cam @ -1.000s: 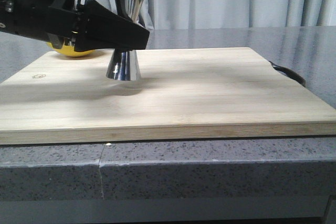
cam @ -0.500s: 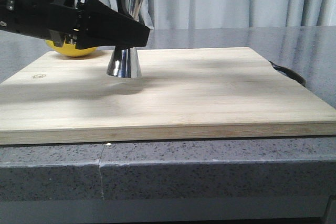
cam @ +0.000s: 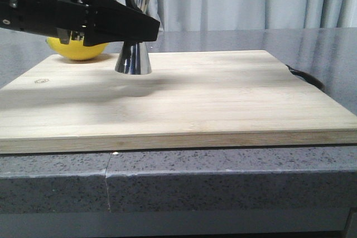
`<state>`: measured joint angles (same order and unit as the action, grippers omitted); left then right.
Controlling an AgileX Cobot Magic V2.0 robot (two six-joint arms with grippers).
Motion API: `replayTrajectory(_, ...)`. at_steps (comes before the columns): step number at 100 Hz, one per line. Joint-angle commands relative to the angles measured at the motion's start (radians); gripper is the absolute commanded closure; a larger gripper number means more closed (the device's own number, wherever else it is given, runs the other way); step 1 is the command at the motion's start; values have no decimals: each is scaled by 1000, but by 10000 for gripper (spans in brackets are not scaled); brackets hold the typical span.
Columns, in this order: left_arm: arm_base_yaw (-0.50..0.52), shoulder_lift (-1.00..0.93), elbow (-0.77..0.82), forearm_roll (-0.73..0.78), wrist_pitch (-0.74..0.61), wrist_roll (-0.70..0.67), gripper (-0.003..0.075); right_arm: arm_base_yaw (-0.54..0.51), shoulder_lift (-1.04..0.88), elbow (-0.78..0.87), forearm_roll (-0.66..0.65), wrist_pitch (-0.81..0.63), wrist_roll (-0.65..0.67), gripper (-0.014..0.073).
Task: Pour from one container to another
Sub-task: 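Tilt the beaker upright and lower it with the right gripper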
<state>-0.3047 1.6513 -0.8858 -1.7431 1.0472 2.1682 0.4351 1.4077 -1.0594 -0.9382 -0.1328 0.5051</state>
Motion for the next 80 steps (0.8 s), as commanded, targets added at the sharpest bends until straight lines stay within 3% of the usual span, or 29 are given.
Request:
replayTrajectory(1,-9,-34,-29,-100,61,27,699,-51,-30,7,76,-133,4,439)
replayTrajectory(38,-9,-34,-29,-121,61,79,699,-149,18,175,129,-331,4,439)
replayTrajectory(80,-9,-34,-29,-121,59,85,699,-177,181,180,173,-521,-4,439)
